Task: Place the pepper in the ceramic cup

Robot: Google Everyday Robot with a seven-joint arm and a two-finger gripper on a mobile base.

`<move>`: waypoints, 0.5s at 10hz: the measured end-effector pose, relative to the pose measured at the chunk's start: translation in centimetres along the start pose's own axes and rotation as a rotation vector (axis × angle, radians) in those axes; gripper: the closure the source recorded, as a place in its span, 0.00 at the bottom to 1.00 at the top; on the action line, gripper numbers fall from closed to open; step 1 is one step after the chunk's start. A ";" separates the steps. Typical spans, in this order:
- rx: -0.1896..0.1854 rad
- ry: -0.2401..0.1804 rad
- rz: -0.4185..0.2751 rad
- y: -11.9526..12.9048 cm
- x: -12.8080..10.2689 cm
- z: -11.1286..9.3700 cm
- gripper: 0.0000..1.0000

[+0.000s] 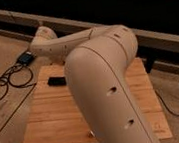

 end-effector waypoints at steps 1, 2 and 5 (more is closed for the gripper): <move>-0.008 -0.002 -0.003 0.0 0.1 0.0 1.00; -0.008 -0.001 -0.002 -0.2 0.1 0.0 1.00; -0.009 -0.002 -0.004 0.0 0.1 0.0 1.00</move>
